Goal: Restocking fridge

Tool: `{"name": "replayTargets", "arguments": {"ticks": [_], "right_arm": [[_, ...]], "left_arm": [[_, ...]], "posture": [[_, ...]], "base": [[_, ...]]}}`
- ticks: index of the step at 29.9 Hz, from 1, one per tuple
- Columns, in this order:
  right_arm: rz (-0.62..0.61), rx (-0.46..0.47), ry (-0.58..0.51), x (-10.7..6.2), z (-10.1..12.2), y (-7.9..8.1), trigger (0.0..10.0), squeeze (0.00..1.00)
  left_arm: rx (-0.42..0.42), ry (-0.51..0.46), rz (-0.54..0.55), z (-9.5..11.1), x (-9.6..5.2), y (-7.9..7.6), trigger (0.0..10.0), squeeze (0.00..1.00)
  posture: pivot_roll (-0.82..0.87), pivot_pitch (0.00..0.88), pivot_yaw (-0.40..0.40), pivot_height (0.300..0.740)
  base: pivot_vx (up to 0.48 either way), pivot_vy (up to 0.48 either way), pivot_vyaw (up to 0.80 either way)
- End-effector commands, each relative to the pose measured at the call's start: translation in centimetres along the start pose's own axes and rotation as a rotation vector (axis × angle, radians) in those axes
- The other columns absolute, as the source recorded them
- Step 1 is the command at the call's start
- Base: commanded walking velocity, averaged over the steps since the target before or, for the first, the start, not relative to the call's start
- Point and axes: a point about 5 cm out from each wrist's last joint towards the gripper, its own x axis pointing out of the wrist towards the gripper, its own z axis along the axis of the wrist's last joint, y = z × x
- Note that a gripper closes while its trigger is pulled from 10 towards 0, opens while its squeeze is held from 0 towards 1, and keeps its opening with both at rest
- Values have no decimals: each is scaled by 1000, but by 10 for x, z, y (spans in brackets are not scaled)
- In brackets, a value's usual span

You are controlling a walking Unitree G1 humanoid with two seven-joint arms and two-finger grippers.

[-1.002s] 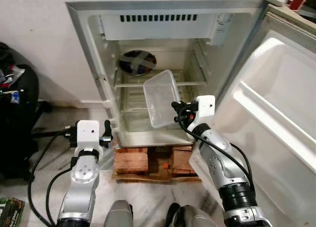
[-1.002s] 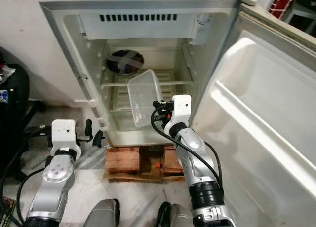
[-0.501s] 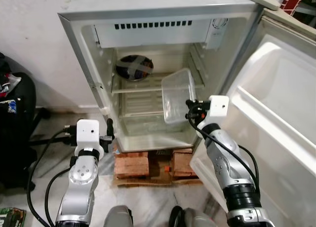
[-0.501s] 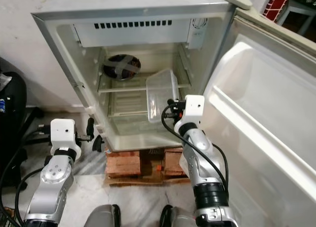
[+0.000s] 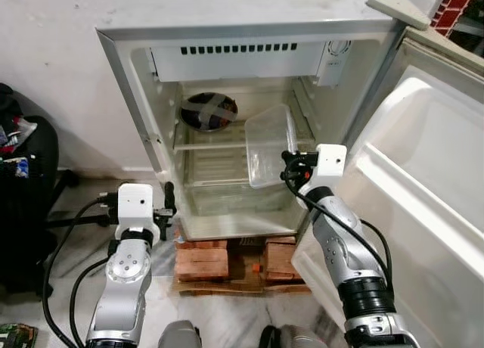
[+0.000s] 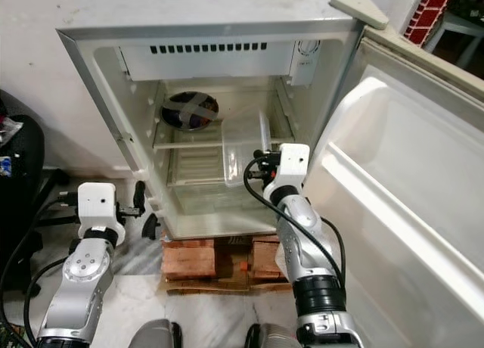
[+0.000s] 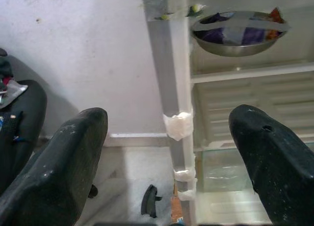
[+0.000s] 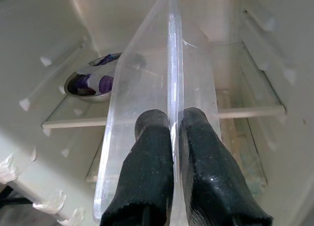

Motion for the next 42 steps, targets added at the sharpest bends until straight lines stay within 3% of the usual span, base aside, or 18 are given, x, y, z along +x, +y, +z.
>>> {"name": "replayTargets", "arguments": {"ticks": [1,14,19,24,26,31,42], "right_arm": [[7,4,-4,2,1,2,10000,0],[8,-9,-32,2,6,4,10000,0],[5,-11,-25,2,5,2,10000,0],[4,-2,-15,4,3,3,10000,0],[-1,8,-17,8,3,7,10000,0],[-20,26,-9,14,4,10,10000,0],[-33,119,-18,51,20,32,10000,0]], "left_arm": [[3,7,9,-1,0,2,10000,0],[-1,13,24,-2,-2,3,10000,0],[-69,68,-31,-4,-9,-2,10000,0],[-83,91,-38,-7,-23,-1,10000,0],[-71,105,-38,-10,-32,-1,10000,0],[-72,115,-32,-10,-36,0,10000,0],[-83,169,-20,-7,-64,-2,10000,0]], "posture": [[112,99,-21,740],[113,103,-20,740],[125,107,-22,740],[145,117,-27,740],[160,127,-35,740],[180,148,-47,740],[243,256,-76,740]], "base": [[319,0,0],[104,0,0],[0,0,0],[0,0,0],[0,0,0],[0,0,0],[0,0,0]]}}
